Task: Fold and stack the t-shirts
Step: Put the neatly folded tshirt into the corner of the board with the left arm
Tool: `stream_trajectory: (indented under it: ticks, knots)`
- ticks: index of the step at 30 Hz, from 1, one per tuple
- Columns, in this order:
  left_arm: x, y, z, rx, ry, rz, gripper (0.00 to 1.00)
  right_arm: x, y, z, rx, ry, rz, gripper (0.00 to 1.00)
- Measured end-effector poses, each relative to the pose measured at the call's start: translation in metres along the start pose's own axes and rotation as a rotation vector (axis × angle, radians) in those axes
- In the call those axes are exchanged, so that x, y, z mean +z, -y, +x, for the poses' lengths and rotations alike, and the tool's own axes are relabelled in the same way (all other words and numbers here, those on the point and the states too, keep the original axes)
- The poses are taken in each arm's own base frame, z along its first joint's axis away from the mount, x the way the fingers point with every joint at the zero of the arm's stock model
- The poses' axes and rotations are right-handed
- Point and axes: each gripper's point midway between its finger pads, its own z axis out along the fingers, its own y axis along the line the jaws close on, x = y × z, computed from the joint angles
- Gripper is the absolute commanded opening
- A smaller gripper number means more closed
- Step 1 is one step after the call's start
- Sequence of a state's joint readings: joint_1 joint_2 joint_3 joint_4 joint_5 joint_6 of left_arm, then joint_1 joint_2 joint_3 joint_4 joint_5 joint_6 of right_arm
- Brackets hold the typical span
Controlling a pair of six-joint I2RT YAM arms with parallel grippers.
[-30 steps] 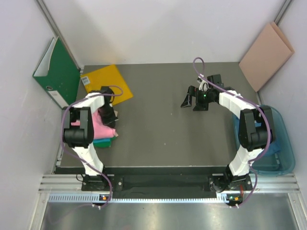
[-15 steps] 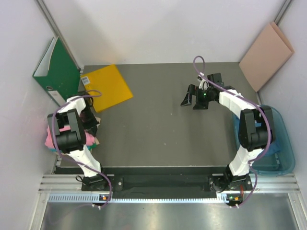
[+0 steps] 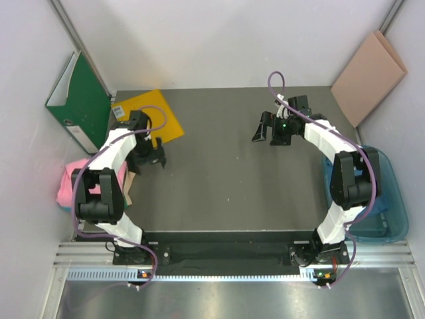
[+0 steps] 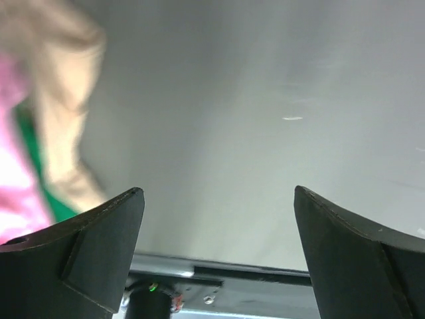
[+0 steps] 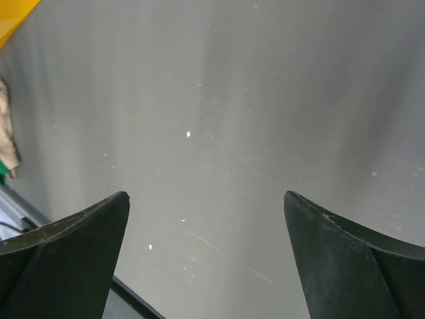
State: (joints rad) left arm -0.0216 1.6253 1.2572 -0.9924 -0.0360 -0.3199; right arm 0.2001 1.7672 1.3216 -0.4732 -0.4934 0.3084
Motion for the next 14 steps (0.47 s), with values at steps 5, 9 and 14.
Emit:
stream_trajectory:
  ticks: [5,9,14]
  knots:
    - [-0.003,0.060,-0.024,0.088,0.037,0.128,0.99,-0.005,0.019,0.001,0.010,-0.004,0.073,0.99]
    - [0.009,0.112,-0.046,0.168,0.039,0.191,0.99,-0.015,0.038,-0.002,0.029,0.012,0.127,1.00]
    - [0.026,0.185,-0.062,0.292,0.046,0.261,0.99,-0.036,0.059,-0.001,0.056,0.037,0.193,1.00]
